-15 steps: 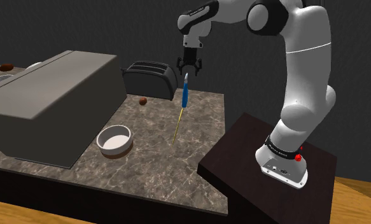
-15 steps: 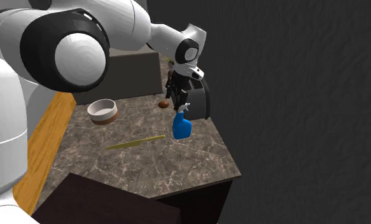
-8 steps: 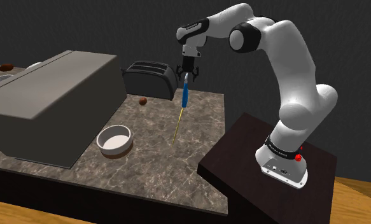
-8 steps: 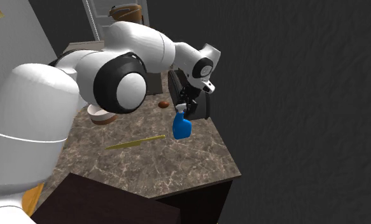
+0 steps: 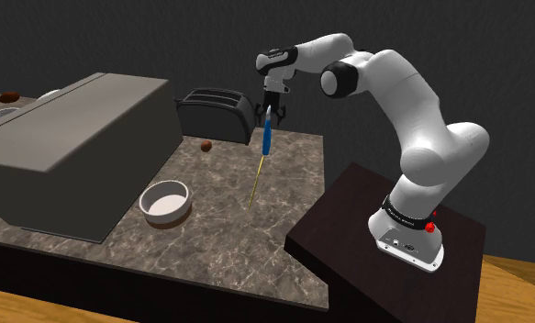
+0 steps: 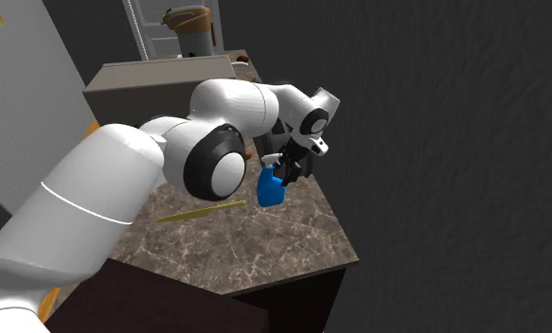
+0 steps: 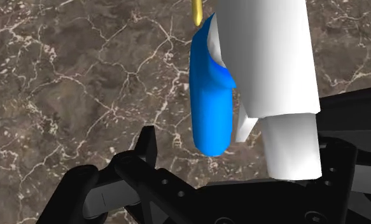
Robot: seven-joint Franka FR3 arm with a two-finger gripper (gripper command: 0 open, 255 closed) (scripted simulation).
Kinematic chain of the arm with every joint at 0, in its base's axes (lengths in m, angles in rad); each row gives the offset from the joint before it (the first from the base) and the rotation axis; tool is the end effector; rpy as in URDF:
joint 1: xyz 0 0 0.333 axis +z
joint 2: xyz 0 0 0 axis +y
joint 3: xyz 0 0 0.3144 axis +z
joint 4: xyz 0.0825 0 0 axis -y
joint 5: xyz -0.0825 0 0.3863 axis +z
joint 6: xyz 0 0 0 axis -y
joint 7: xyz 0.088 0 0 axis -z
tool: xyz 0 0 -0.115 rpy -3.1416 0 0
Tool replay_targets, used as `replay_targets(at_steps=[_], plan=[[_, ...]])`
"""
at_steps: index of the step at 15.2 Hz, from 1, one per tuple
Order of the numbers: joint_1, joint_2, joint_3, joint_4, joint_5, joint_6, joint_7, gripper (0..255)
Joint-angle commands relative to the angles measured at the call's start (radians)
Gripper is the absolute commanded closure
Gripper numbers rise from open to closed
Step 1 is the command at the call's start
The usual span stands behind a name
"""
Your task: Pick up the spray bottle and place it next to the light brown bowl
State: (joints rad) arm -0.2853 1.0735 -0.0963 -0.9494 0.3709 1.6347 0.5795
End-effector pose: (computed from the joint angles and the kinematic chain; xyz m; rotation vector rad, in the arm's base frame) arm 0.7091 -0.2156 0.1815 -2.4881 1.3976 0.5927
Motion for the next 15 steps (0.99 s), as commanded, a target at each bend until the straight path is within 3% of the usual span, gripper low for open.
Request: replay_targets(at_steps=[1,4,12,13,15], plan=[[0.006,-0.004,0.001,-0.033,0.003,0.029,-0.004,0],[0.017,-0.011,0.002,-0.091,0.008,0.079,-0.013,0],[0.016,-0.011,0.002,-0.091,0.008,0.079,-0.013,0],[0.016,-0.011,0.002,-0.091,0.008,0.079,-0.013,255],[0.016,-0.011,0.002,-0.091,0.008,0.079,-0.013,255]])
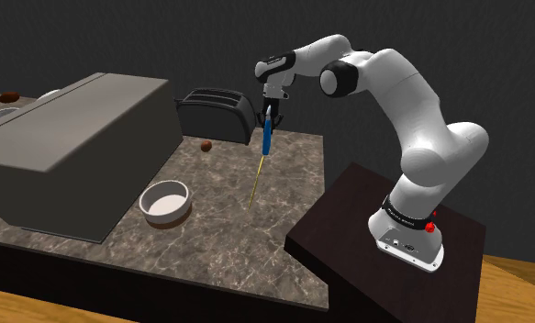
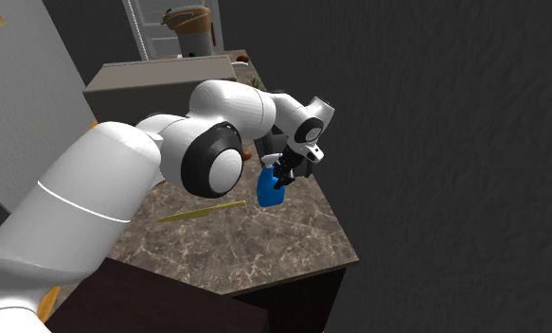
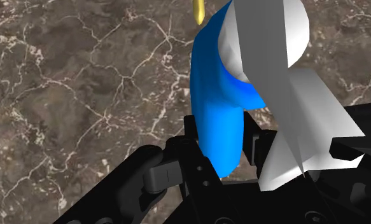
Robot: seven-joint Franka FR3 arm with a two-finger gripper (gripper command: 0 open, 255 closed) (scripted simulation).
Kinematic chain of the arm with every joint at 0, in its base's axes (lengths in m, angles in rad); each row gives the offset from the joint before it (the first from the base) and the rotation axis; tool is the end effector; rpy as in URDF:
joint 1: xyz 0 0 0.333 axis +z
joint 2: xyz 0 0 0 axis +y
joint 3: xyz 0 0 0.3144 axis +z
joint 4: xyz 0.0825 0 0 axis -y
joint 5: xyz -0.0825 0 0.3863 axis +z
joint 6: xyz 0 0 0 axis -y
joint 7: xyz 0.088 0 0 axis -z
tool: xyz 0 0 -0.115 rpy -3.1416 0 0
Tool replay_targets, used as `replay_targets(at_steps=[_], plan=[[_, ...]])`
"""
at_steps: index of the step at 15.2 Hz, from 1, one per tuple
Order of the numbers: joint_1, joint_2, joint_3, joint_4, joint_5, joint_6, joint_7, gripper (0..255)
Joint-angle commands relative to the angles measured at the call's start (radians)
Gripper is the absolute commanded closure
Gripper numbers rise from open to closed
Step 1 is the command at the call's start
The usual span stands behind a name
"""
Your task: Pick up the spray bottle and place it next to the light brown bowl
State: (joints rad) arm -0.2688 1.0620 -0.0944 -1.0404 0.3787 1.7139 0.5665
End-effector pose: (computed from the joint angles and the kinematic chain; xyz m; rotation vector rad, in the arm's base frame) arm 0.7025 -0.2048 0.1547 -2.4869 1.3994 0.5918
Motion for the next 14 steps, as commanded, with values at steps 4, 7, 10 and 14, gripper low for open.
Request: replay_targets(at_steps=[4,7,10,14], plan=[[0.0,0.0,0.0,0.0,0.0,0.0,0.0,255],[0.0,0.0,0.0,0.0,0.0,0.0,0.0,255],[0.001,-0.027,-0.002,-0.009,-0.002,-0.018,0.005,255],[0.001,-0.061,-0.004,-0.015,-0.004,-0.045,0.012,255]])
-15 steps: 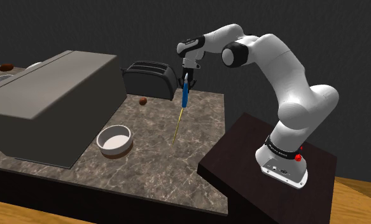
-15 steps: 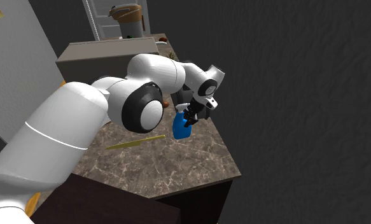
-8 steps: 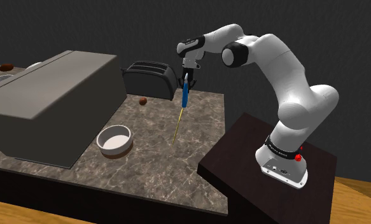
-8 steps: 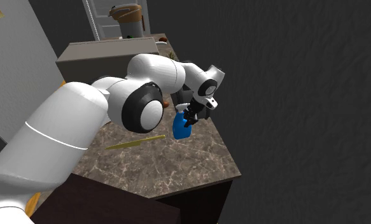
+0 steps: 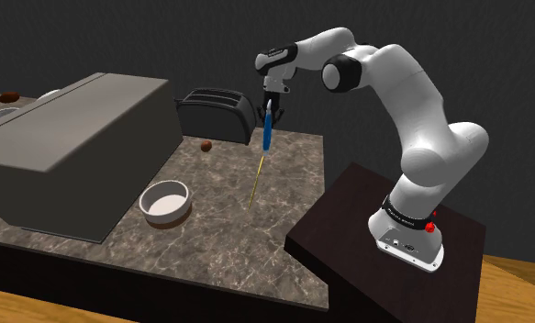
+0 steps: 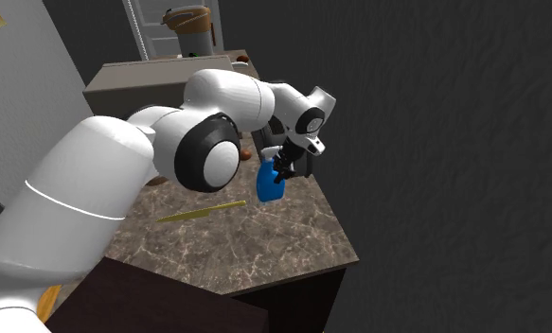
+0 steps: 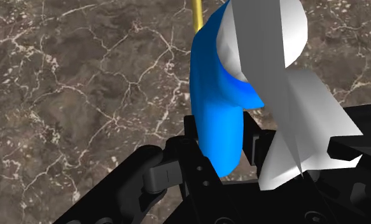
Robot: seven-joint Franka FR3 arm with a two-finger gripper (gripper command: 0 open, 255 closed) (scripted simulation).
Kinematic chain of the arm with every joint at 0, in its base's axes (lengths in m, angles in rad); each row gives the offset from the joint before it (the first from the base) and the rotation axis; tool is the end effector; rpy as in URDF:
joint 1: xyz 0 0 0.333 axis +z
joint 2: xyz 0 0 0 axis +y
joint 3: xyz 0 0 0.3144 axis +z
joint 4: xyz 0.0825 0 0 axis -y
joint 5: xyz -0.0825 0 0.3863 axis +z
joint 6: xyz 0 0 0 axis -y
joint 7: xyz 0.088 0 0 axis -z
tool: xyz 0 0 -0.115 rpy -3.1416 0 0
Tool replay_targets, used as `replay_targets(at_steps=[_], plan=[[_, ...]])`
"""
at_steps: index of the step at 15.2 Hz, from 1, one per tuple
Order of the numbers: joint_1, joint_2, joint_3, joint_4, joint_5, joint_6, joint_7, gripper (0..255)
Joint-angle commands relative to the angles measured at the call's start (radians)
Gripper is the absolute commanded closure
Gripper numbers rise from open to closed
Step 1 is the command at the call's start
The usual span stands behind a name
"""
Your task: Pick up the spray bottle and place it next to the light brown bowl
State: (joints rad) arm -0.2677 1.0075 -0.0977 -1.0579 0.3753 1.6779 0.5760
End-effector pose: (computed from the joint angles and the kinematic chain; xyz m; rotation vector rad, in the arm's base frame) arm 0.7021 -0.2048 0.1860 -2.4867 1.3995 0.5920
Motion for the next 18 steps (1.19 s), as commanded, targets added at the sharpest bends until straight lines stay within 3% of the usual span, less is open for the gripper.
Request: replay_targets(at_steps=[1,18], plan=[[0.0,-0.014,-0.001,0.003,-0.001,-0.016,0.005,255],[-0.005,-0.112,-0.005,0.058,-0.011,-0.163,0.047,255]])
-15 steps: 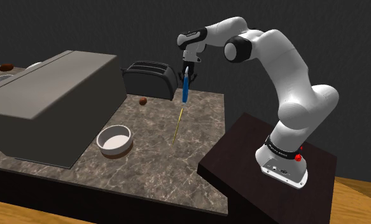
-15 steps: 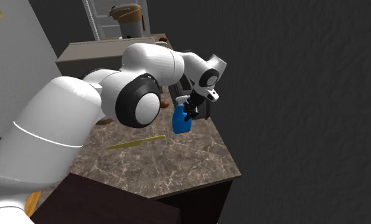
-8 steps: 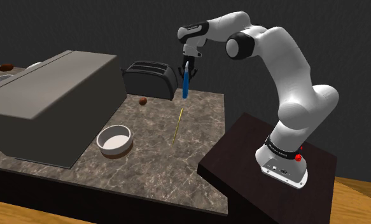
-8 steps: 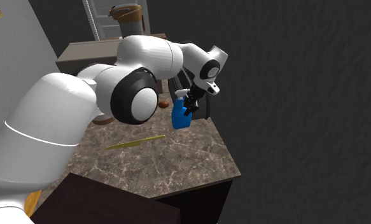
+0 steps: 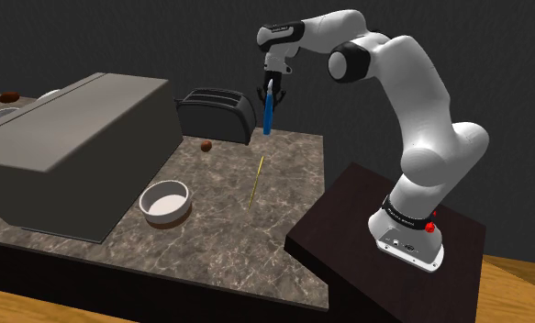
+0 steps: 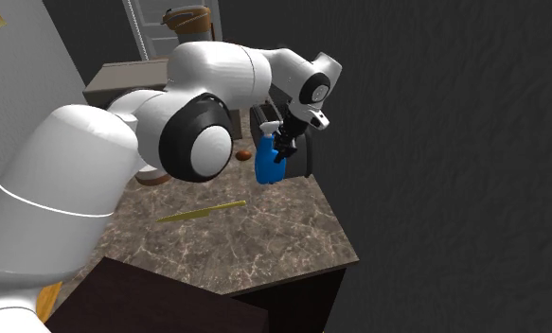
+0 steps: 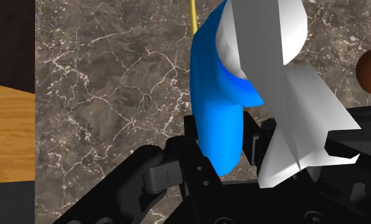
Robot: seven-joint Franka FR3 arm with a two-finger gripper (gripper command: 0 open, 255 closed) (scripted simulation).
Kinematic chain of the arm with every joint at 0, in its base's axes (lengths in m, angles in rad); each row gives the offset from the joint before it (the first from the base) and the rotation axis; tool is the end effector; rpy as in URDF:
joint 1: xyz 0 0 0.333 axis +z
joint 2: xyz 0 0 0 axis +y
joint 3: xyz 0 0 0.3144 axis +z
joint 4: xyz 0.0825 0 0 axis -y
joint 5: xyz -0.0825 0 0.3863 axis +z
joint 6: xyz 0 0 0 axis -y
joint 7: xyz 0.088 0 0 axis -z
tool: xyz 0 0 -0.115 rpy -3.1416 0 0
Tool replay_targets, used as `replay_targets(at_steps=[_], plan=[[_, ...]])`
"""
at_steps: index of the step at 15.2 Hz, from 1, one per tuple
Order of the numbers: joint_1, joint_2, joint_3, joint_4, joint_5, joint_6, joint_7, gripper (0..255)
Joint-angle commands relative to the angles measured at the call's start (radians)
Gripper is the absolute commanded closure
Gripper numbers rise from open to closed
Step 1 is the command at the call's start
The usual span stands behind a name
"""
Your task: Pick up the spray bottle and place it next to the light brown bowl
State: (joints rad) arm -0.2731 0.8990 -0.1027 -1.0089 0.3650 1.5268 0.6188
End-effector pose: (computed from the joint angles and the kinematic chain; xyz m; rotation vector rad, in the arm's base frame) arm 0.7024 -0.2056 0.2807 -2.4867 1.3995 0.5917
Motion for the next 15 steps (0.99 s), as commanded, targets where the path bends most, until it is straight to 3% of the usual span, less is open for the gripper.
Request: replay_targets(at_steps=[1,5,10,15], plan=[[-0.001,-0.007,0.0,0.016,-0.001,-0.022,0.008,255],[-0.003,-0.016,0.001,0.04,-0.002,-0.054,0.017,255],[0.073,-0.159,0.012,-0.135,0.007,-0.001,0.077,255],[0.142,-0.262,0.03,-0.238,0.017,0.025,0.153,255]])
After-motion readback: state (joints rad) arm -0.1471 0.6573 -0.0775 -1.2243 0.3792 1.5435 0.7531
